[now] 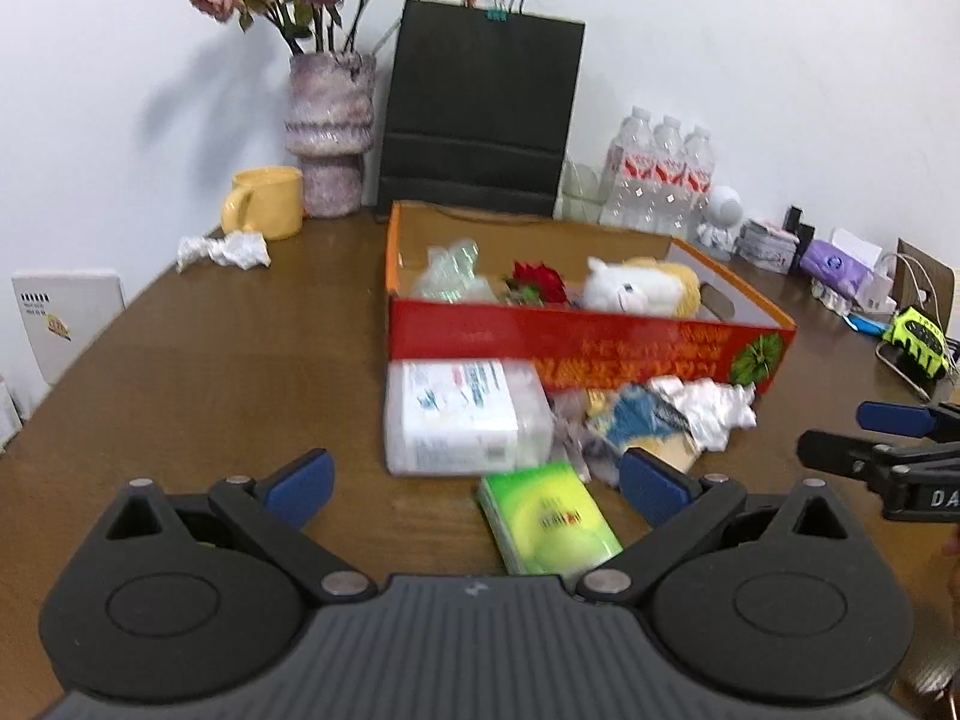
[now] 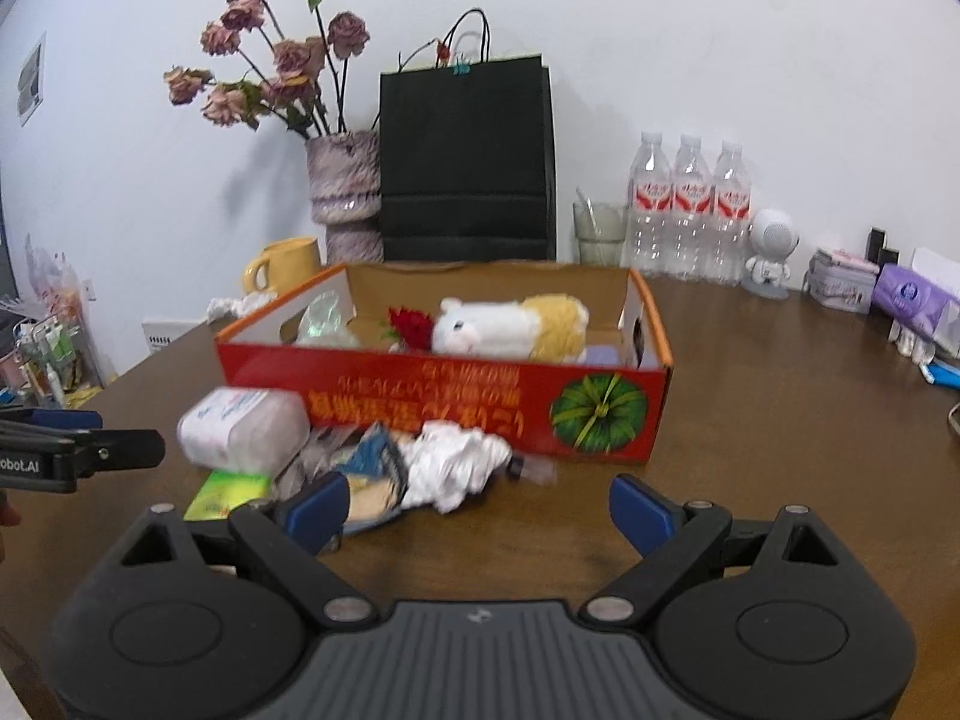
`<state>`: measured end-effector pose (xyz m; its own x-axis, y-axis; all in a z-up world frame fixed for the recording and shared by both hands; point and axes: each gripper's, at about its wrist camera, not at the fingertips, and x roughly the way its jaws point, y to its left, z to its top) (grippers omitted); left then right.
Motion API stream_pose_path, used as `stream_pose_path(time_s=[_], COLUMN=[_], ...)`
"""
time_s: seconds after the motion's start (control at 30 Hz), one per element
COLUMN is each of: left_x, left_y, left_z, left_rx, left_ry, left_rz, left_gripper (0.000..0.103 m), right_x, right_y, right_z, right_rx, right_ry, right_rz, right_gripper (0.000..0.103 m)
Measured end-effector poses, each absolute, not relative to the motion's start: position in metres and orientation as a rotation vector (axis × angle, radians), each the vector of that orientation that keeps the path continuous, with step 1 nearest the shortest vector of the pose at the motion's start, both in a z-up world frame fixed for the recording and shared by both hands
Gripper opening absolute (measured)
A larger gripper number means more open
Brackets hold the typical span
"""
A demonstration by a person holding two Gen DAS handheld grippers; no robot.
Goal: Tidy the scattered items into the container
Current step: 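Grasp the green tissue pack with the left tool while the right grasps crumpled tissue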
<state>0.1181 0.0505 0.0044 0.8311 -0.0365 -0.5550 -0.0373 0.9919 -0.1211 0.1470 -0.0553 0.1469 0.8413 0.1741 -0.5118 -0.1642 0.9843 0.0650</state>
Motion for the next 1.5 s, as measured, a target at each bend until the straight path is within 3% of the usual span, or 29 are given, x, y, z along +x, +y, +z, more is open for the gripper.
stream_pose_path(time_s=[0.33,0.43,0.5,0.57,0.7,0.87,1.03,1.5], left_x=[0.138,0.142,0.145,0.145,0.145,0.145,0.142,0.127], left_y=[0.012,0.006,0.005,0.006,0.008,0.011,0.015,0.016], left_z=[-0.024,-0.029,-0.032,-0.034,-0.034,-0.034,-0.034,-0.013], left_rx=[-0.083,-0.074,-0.077,-0.08,-0.101,-0.111,-0.131,-0.139], left_ry=[0.661,0.678,0.697,0.698,0.688,0.681,0.662,0.588], left_rz=[-0.009,0.005,0.008,0.016,0.026,0.03,0.041,0.008], left_gripper=[0.101,0.09,0.072,0.065,0.053,0.047,0.046,0.046], right_x=[0.148,0.157,0.167,0.179,0.201,0.222,0.219,0.186], right_y=[-0.049,-0.048,-0.046,-0.046,-0.05,-0.052,-0.054,-0.07], right_z=[0.123,0.125,0.126,0.126,0.125,0.12,0.113,0.139], right_rx=[0.002,-0.004,-0.011,-0.005,0.061,0.12,0.155,0.174], right_ry=[0.564,0.542,0.532,0.538,0.569,0.626,0.639,0.537], right_rz=[0.162,0.165,0.172,0.185,0.21,0.225,0.24,0.224], right_gripper=[0.092,0.088,0.083,0.066,0.058,0.027,0.008,0.005])
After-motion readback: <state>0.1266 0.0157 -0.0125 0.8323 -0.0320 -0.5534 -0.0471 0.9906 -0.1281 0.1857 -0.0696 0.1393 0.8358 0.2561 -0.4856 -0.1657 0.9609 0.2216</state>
